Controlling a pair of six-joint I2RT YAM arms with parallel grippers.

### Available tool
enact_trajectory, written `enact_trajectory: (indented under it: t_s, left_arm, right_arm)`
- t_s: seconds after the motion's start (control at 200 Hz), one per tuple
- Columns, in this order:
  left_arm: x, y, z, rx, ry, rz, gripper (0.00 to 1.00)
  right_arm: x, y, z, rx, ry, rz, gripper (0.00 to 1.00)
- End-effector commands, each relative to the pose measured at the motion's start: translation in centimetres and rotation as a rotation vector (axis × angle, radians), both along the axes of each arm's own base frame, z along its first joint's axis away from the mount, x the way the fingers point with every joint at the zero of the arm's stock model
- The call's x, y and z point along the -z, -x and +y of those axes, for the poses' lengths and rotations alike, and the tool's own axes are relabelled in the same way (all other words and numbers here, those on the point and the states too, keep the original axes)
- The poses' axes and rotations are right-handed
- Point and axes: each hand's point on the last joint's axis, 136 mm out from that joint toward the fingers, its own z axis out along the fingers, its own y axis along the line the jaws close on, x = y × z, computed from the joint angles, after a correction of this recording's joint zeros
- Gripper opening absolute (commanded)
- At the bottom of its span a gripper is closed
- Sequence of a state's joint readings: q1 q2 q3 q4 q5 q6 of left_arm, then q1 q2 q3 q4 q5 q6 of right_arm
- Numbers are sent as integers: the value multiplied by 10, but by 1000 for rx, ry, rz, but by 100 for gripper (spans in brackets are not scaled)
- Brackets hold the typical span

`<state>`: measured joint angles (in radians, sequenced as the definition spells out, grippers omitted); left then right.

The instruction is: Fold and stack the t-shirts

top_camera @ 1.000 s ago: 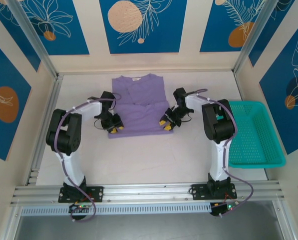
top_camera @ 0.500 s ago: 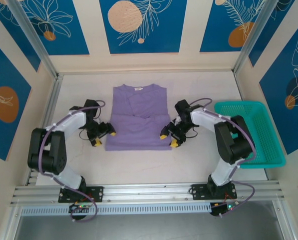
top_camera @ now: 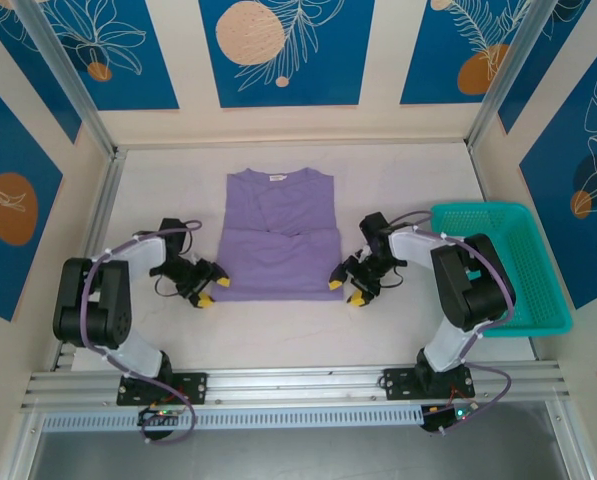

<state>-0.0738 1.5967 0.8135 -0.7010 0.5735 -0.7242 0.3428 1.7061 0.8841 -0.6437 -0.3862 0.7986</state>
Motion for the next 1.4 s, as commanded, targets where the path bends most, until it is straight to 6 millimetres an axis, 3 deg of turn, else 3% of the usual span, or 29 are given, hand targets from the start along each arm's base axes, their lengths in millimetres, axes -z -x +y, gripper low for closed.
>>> enact_trajectory:
  t_s: [0.0,0.135,0.19,0.285,0.395,0.5,0.74,0.89,0.99,1.11,1.26,1.395]
  left_arm:
    - [1,-3,-4,17,42,-16,55]
    - [15,1,0,23,12,8,45]
    - [18,1,2,30,-5,13,39]
    - [18,-1,8,52,-44,10,21]
    - [11,0,19,101,-118,3,0]
    - [4,10,21,142,-139,24,0]
    - [-22,49,6,190,-70,31,0]
    - [-45,52,-2,177,-6,-45,0]
    - [-66,35,-17,177,82,-94,0]
    - [-93,-4,-29,147,140,-171,0]
    - [-132,-72,-38,107,162,-286,0]
    - [-152,-135,-45,57,172,-353,0]
  right_arm:
    - [3,-5,9,-21,-30,-4,56]
    - [6,-7,14,-22,-45,3,45]
    - [6,-7,15,-25,-48,5,34]
    - [5,-7,15,-31,-46,-2,13]
    - [5,-1,7,-34,-22,7,0]
    - [3,12,2,-43,-21,26,0]
    - [-15,59,-3,-74,-54,53,0]
    - [-48,68,1,-79,-117,-29,0]
    - [-73,56,-1,-44,-141,-104,0]
    - [-102,22,-6,15,-160,-171,0]
    - [-130,-32,-9,83,-175,-207,0]
    - [-135,-80,-11,145,-165,-153,0]
